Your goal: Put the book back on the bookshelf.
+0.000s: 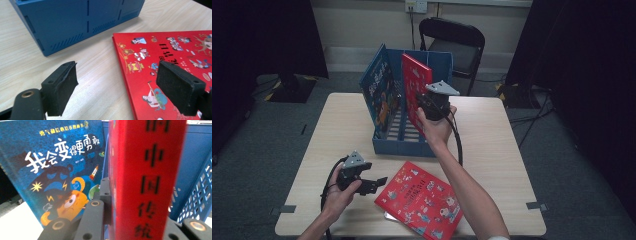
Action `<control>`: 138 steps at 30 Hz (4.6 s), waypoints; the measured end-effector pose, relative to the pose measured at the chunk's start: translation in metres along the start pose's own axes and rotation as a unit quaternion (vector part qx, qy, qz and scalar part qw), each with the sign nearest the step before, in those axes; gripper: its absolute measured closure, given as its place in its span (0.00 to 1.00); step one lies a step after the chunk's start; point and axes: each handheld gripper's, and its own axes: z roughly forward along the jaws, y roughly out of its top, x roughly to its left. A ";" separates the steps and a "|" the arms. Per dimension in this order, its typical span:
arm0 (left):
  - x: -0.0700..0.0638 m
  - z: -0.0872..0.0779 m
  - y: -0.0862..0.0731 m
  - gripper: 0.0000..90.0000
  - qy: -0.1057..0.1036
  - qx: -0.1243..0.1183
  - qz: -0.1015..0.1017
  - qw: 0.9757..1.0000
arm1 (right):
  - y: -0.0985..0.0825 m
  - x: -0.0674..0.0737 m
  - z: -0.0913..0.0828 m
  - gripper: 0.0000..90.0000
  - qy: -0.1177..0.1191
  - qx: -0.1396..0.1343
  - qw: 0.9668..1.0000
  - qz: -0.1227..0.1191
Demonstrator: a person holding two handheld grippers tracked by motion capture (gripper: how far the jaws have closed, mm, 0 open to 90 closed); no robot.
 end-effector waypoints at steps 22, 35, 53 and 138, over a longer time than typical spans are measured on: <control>-0.003 0.004 0.000 0.19 -0.001 0.009 0.013 1.000 | -0.002 0.005 0.040 0.89 -0.059 0.005 0.998 0.000; -0.005 0.006 0.000 0.19 -0.003 0.010 0.018 1.000 | -0.007 0.010 0.058 0.89 -0.085 0.006 0.996 0.025; -0.006 0.006 0.000 0.19 0.000 0.015 0.021 1.000 | -0.041 0.016 0.070 0.89 -0.093 0.016 0.994 0.049; -0.009 0.011 -0.001 0.18 -0.004 0.025 0.021 0.999 | -0.084 0.017 0.027 0.80 0.027 0.060 0.998 -0.015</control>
